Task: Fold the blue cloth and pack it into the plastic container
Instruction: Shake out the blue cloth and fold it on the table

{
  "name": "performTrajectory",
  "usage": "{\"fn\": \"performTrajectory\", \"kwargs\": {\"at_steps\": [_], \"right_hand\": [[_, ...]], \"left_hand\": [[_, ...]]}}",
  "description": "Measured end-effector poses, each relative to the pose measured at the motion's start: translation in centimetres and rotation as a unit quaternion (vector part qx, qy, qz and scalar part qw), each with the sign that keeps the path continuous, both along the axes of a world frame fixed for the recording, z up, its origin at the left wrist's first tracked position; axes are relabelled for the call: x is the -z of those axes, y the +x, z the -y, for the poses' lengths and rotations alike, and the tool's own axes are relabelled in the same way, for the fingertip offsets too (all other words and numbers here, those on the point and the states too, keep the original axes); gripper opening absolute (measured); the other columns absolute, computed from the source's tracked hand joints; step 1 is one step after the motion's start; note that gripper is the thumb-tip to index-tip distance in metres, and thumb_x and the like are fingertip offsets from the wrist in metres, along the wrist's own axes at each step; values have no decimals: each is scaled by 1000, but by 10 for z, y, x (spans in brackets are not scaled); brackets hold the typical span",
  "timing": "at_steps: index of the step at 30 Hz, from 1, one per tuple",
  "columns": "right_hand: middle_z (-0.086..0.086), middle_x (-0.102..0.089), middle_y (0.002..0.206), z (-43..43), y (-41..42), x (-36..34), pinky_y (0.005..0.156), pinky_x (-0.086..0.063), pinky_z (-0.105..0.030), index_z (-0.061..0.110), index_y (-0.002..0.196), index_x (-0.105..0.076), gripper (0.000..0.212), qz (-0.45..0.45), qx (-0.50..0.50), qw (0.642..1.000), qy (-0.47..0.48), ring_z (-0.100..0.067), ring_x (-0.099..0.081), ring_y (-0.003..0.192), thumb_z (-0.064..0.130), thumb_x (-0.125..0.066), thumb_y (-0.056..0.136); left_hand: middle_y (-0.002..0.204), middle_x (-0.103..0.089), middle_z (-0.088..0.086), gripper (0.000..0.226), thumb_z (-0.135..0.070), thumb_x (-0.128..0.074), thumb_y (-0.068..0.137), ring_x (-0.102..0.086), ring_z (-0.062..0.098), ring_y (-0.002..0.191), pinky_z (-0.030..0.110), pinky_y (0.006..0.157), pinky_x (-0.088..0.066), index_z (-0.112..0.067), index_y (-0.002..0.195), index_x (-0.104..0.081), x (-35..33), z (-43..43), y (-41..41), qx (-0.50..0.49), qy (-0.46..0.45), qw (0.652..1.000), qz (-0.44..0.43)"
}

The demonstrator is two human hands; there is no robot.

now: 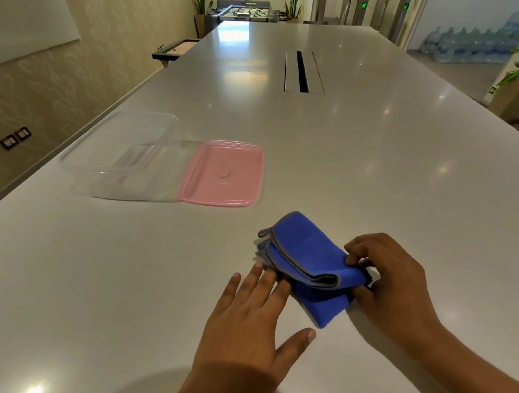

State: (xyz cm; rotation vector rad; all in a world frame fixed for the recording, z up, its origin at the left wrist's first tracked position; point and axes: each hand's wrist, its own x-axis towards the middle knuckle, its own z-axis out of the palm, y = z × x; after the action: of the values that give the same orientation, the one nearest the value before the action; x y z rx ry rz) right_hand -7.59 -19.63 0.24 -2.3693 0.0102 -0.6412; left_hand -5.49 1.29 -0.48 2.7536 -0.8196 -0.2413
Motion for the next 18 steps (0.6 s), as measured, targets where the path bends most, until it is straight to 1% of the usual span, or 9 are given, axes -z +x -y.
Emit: {"fn": "performTrajectory", "kwargs": {"at_steps": [2, 5, 6, 8, 10, 11, 13, 16, 18], "right_hand": [[15, -57, 84, -1, 1, 0, 61, -51, -32, 22, 80, -63, 47, 25, -2, 997, -78, -10, -56, 78, -14, -76, 54], [11, -65, 89, -1, 0, 3, 66, -53, -30, 22, 86, -71, 40, -10, -32, 994, -102, -11, -58, 82, -4, -84, 59], [12, -68, 94, 0, 0, 4, 72, -53, -27, 24, 89, -72, 38, -29, -52, 993, -105, -8, -59, 89, 0, -84, 62], [19, -69, 103, 1, -4, 1, 86, -49, -25, 30, 96, -73, 28, -61, -85, 987, -121, 1, -56, 102, 16, -75, 71], [23, -69, 112, 2, -9, -4, 94, -45, -26, 33, 104, -74, 29, -76, -104, 982, -139, 4, -54, 115, 35, -61, 78], [22, -69, 117, 1, -10, -5, 96, -43, -27, 34, 108, -74, 33, -82, -118, 978, -149, 3, -53, 121, 40, -57, 80], [18, -65, 127, 1, -10, -6, 102, -43, -30, 33, 117, -71, 38, -96, -148, 969, -173, 2, -48, 131, 45, -50, 88], [18, -59, 135, 6, -8, -4, 110, -38, -25, 34, 123, -67, 41, -97, -186, 957, -198, 4, -38, 138, 43, -36, 98], [18, -55, 139, 10, -13, -1, 108, -40, -21, 34, 127, -64, 40, -90, -187, 953, -222, 4, -34, 140, 44, -38, 99]], "left_hand": [[152, 27, -20, 70, -80, -8, 79, 25, 3, 141, 35, 116, 17, -52, 133, 27, 0, 0, 0, 1, 1, 1000, 3], [147, 27, -24, 69, -78, -16, 83, 24, -2, 140, 29, 114, 19, -53, 133, 25, 4, -2, 0, 0, -34, 999, 4], [146, 23, -27, 69, -74, -24, 86, 21, -8, 138, 24, 113, 16, -54, 132, 23, 4, -3, -1, -11, -66, 998, 0], [146, 8, -33, 66, -60, -38, 90, 9, -18, 134, 14, 112, 3, -55, 133, 11, -5, -3, -2, -90, -187, 978, -18], [145, -4, -34, 63, -54, -36, 90, -5, -16, 136, 12, 111, -9, -48, 143, -4, -13, 1, -1, -144, -277, 950, -14], [146, -3, -33, 62, -54, -31, 90, -5, -13, 138, 14, 112, -9, -44, 147, -8, -19, 5, 0, -137, -276, 951, 10], [152, 6, -27, 59, -53, -22, 96, 4, -6, 141, 21, 117, -3, -40, 150, -5, -25, 20, 6, -91, -229, 968, 38], [158, 16, -15, 61, -56, -6, 95, 19, 5, 144, 37, 120, 4, -35, 152, 3, -12, 37, 16, -29, -122, 991, 35], [159, 16, -13, 63, -59, -6, 95, 25, 6, 143, 42, 119, 3, -34, 151, 6, 0, 38, 18, -14, -82, 996, 27]]}}
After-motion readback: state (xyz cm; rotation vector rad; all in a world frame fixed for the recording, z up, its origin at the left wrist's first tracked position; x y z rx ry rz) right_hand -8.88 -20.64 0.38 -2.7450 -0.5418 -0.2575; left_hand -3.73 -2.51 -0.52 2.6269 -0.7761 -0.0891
